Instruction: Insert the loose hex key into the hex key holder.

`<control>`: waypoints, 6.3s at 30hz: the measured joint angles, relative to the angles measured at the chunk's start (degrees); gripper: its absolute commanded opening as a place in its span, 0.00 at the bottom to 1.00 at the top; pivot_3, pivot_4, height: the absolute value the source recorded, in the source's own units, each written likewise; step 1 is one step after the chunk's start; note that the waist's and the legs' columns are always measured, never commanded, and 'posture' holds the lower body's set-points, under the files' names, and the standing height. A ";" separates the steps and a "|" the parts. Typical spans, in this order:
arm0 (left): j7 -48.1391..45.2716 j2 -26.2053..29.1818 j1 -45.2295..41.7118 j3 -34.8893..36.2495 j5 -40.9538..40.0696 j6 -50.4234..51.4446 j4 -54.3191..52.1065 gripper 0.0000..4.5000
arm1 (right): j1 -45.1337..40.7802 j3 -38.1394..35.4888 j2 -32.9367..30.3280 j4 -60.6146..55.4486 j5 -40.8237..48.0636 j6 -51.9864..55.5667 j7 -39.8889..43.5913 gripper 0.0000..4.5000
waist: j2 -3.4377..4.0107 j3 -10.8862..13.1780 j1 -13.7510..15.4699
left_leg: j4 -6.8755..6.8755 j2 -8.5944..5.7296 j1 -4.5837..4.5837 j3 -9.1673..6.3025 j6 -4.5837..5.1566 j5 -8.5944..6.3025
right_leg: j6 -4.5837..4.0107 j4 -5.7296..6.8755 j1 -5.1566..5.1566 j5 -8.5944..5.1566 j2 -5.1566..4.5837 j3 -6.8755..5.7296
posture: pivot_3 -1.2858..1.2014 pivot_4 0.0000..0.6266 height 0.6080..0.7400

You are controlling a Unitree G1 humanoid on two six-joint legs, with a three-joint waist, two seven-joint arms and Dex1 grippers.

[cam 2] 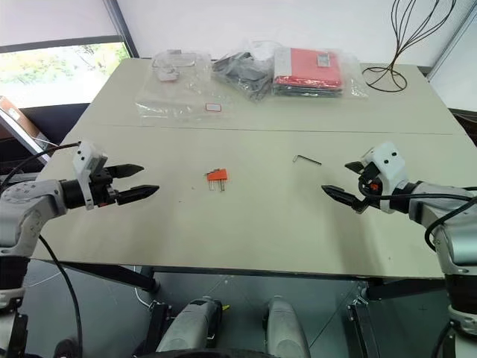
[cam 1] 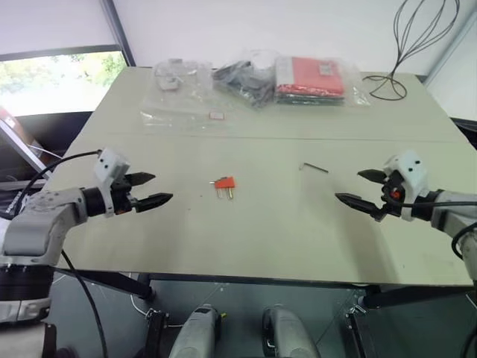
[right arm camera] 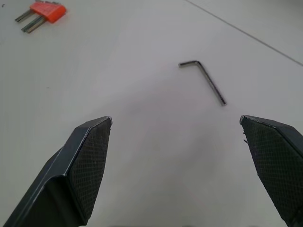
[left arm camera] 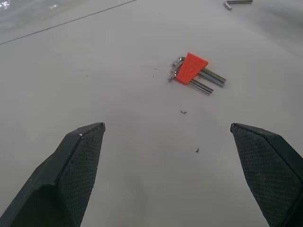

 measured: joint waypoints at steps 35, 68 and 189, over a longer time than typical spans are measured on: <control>-28.26 1.52 -25.24 -15.51 12.54 -17.40 27.83 0.99 | -46.13 27.20 33.03 60.65 -19.53 -31.85 12.66 1.00 | -0.14 0.08 -3.27 | 0.10 0.05 -0.82 1.03 -0.42 0.27 | 0.64 0.22 -1.25 0.56 0.25 0.62 | 0.52 0.24 1.00; -11.91 7.42 7.16 1.74 -0.70 2.70 -9.10 0.99 | -55.66 26.86 49.31 84.87 -37.11 -46.27 -4.61 1.00 | -0.12 0.10 -4.69 | -0.08 0.40 -0.06 1.04 -0.75 0.47 | 0.12 0.65 -1.09 1.08 0.94 1.17 | 0.52 0.24 1.00; -23.77 -24.35 -50.28 -4.74 11.35 -13.46 59.42 0.00 | -44.72 32.22 22.79 40.17 -51.08 -74.77 -19.23 0.23 | -0.46 0.19 -4.50 | -0.47 0.35 0.07 1.48 -1.05 0.70 | 0.12 0.51 -1.11 1.20 1.11 1.36 | 0.52 0.24 1.00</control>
